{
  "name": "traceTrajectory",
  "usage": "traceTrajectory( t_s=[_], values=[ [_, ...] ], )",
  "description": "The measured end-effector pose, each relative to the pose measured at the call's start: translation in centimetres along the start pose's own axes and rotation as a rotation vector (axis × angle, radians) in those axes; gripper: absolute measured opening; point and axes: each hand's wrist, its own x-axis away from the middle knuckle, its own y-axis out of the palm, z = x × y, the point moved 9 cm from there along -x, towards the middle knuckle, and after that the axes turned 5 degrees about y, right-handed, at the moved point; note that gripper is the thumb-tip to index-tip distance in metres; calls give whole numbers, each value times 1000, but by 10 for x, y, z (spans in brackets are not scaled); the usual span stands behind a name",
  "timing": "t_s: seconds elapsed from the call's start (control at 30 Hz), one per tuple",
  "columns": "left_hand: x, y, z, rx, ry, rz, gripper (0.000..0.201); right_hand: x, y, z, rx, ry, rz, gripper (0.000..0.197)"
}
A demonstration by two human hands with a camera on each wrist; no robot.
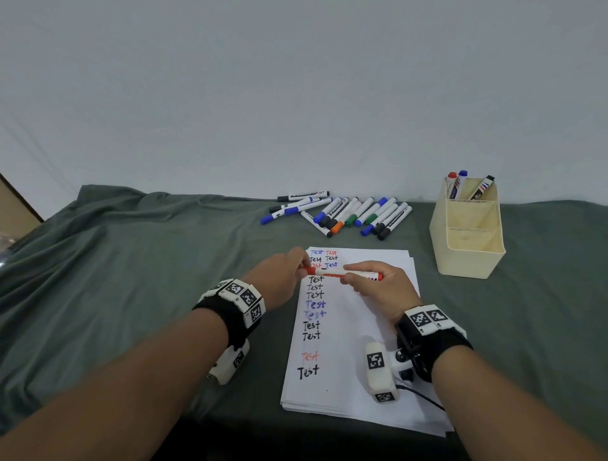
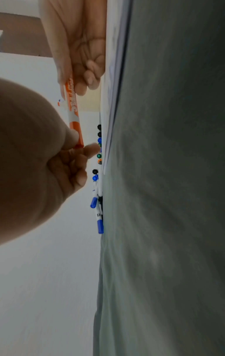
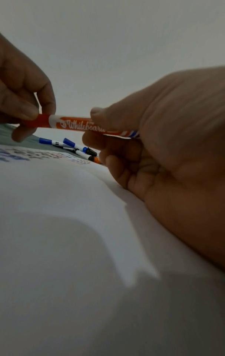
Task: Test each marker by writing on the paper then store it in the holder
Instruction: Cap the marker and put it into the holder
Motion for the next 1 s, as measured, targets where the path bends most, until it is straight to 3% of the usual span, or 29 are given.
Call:
traceTrajectory(
  t_s=[0.07, 0.13, 0.23, 0.33, 0.6, 0.67, 0.8, 0.9, 1.0],
  values=[
    [-6, 5, 1, -44, 1, -24, 34, -2, -9, 6, -87, 17, 63, 11],
    [-15, 11, -6, -121, -52, -42, 71, -5, -22, 16, -202, 53, 168, 13],
    [-21, 38, -25, -215, -138, -280, 108, -10, -29, 27, -299, 86, 240, 20],
    [-21, 60, -35, -266, -147, -440, 118, -11, -29, 31, -344, 97, 261, 24],
    [-24, 68, -44, -279, -162, -466, 123, 2, -51, 0, -239, 31, 423, 19],
    [-24, 69, -43, -282, -162, -480, 123, 1, -70, -30, -112, -50, 498, 20],
    [-23, 69, -42, -280, -164, -489, 123, -12, -127, -104, -33, -257, 631, 48],
    [-23, 68, -40, -277, -164, -484, 124, -18, -176, -155, 116, -354, 786, 44],
    [-23, 67, -39, -274, -168, -488, 126, -29, -210, -185, 255, -394, 843, 42]
  ],
)
